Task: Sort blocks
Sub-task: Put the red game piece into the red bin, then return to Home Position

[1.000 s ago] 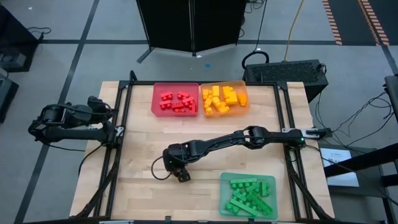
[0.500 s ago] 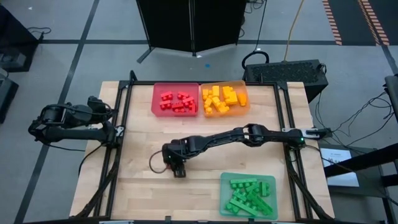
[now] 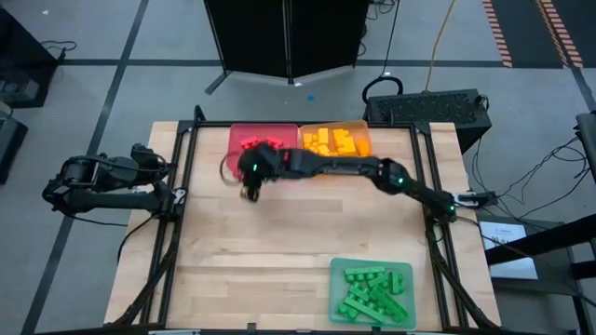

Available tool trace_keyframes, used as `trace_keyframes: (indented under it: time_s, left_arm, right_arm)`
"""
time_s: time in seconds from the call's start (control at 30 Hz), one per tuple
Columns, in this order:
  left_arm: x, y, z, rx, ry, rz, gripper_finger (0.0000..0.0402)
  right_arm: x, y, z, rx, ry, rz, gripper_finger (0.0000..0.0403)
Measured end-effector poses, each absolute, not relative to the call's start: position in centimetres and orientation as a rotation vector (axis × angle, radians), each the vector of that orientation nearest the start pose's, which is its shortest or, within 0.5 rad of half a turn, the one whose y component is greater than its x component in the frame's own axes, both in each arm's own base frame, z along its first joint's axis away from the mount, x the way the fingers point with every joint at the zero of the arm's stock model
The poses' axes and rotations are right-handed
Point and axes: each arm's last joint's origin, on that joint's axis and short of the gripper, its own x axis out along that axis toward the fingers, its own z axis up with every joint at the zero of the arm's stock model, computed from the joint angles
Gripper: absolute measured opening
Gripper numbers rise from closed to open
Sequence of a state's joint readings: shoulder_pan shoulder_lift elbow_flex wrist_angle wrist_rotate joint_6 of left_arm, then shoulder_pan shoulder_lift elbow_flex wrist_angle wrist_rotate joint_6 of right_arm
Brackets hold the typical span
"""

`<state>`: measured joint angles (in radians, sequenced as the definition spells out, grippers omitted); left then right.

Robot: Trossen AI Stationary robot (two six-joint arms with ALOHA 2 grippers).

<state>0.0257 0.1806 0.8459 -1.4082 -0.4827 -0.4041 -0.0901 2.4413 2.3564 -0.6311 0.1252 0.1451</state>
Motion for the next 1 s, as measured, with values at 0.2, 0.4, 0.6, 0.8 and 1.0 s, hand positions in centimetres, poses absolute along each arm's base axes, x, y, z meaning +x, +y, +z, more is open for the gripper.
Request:
trace_keyframes:
  time_s: [0.2, 0.4, 0.6, 0.8, 1.0]
  left_arm:
    - [-1.6, 1.3, 28.6, -0.209, 0.619, 0.622, 0.0002]
    - [-1.6, 1.3, 28.6, -0.214, 0.617, 0.625, 0.0002]
    - [-1.6, 1.3, 28.6, -0.207, 0.612, 0.640, 0.0002]
    - [-1.6, 1.4, 28.7, -0.199, 0.606, 0.660, 0.0002]
    - [-1.6, 1.4, 28.7, -0.197, 0.603, 0.666, 0.0002]
  right_arm:
    - [52.7, -11.3, 26.8, 0.215, 0.627, -0.464, 0.0147]
    - [51.4, -15.1, 26.1, 0.314, 0.668, -0.575, 0.0147]
    - [50.5, -16.4, 24.0, 0.402, 0.801, -0.622, 0.0147]
    - [50.2, -16.5, 24.0, 0.433, 0.809, -0.638, 0.0237]
    - [50.2, -16.5, 24.1, 0.445, 0.804, -0.642, 0.0317]
